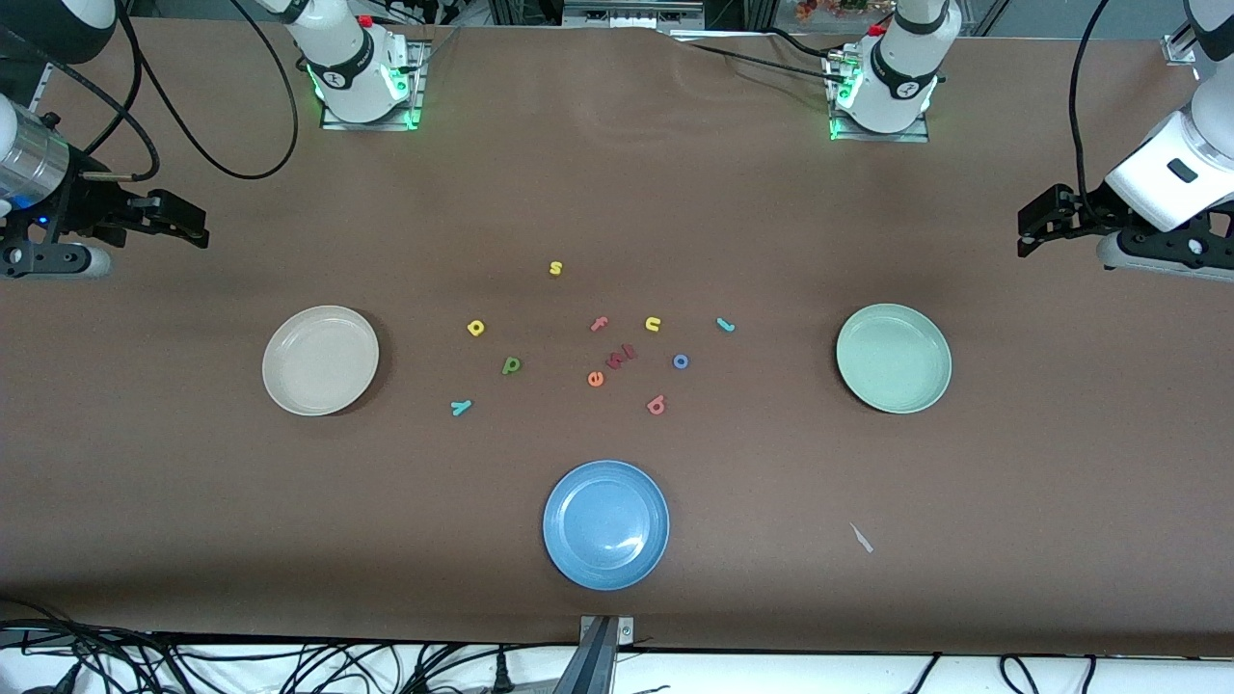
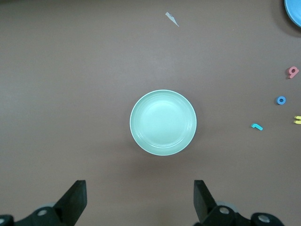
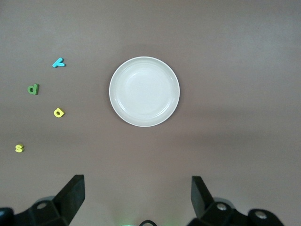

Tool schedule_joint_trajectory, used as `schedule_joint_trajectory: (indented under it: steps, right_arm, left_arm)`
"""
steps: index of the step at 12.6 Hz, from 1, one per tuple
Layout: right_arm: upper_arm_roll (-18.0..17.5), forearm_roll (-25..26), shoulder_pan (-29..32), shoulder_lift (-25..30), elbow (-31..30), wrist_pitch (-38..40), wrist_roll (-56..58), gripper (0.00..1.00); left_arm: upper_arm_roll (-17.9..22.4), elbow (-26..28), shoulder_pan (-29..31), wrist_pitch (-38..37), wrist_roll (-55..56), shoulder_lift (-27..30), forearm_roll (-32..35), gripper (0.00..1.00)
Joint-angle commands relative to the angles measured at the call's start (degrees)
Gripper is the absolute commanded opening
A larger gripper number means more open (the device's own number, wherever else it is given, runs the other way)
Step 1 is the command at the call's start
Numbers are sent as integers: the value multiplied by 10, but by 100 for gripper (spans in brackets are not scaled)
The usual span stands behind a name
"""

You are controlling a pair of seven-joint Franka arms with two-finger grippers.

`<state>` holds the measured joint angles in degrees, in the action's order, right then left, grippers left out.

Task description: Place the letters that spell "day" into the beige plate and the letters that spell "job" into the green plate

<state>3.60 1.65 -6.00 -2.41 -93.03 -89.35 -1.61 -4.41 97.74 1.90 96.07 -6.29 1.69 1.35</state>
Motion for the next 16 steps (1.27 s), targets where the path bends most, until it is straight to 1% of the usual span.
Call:
schedule_joint_trajectory:
  steps: [1,16]
  right_arm:
    - [-3,-11,6,1,2,5,1,100]
    - [-3,-10,6,1,2,6,9,100]
  left_arm:
    - [-1,2,1,1,-8,6,8,100]
    - [-1,1,4,1,-8,5,8,100]
